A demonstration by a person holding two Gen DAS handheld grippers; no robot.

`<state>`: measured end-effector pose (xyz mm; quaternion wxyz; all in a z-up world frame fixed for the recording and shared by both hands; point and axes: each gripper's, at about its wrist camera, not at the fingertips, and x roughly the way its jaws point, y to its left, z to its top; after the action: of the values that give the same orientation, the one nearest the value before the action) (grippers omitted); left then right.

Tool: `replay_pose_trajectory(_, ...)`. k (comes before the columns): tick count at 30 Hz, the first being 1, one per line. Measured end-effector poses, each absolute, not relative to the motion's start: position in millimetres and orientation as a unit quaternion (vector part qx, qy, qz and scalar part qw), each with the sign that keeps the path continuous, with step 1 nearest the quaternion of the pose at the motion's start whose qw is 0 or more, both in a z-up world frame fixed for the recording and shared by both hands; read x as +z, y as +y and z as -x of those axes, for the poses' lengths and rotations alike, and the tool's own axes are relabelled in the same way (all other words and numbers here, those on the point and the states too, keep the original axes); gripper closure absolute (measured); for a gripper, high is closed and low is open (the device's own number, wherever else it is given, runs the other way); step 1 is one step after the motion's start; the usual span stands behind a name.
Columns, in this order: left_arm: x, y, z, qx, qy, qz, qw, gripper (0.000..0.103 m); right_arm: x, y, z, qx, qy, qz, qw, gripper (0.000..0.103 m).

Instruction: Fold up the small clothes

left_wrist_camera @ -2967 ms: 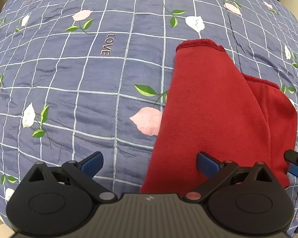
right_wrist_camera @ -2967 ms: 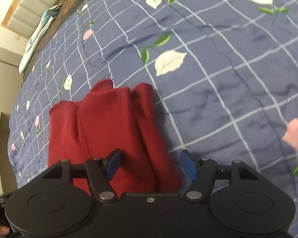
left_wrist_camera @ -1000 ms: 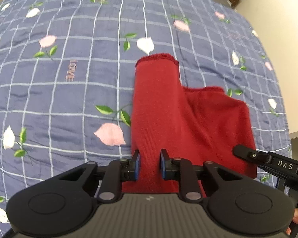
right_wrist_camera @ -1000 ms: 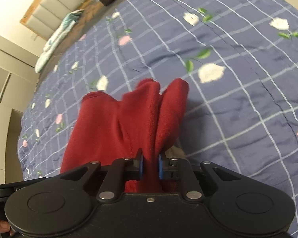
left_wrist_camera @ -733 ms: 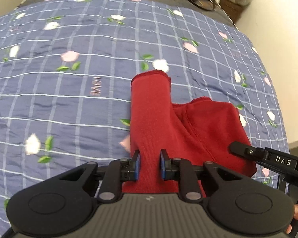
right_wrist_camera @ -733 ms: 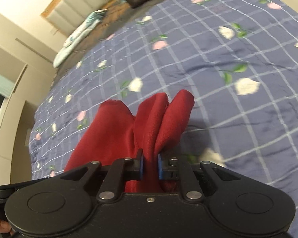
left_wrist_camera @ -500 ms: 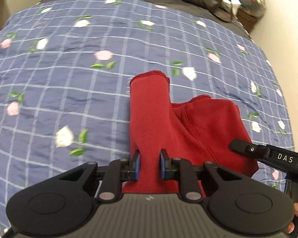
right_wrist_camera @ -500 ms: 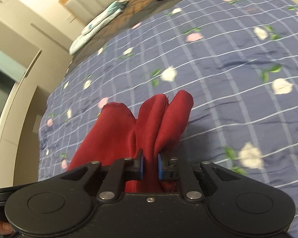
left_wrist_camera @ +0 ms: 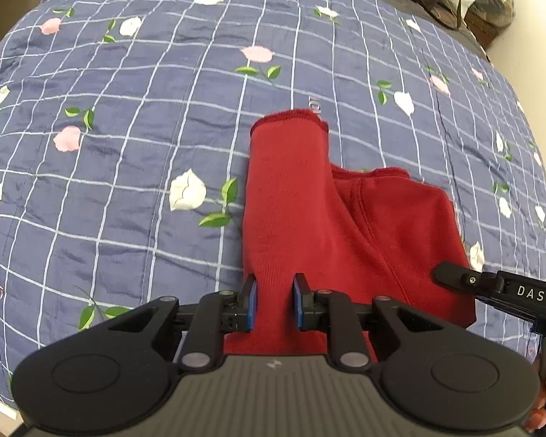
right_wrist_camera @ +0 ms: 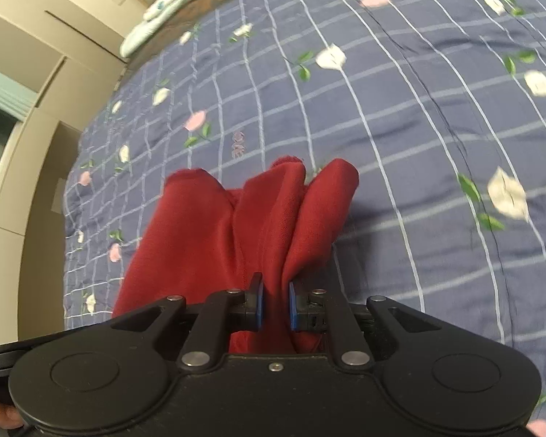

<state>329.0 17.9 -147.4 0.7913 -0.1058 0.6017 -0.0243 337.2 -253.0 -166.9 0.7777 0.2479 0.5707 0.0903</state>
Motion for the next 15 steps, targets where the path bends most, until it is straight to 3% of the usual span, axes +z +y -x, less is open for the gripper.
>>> replay_pose_trajectory(9, -169.4, 20.5, -325.2, -0.051, 0.625, 0.077, 0.776, 0.082, -188.1, -246.3, -316.8, 0.024, 0.589, -0.246, 0.770, 0.085)
replay_pose_trajectory(14, -178.9, 28.3, -328.1, -0.065, 0.637, 0.066, 0.765, 0.076, -191.9, -243.3, -309.3, -0.017, 0.587, -0.235, 0.774, 0.069)
replay_pose_trajectory(15, -180.9, 29.4, -328.7, -0.066, 0.640, 0.062, 0.763, 0.075, -192.0, -243.7, -307.1, -0.021, 0.586, -0.236, 0.775, 0.063)
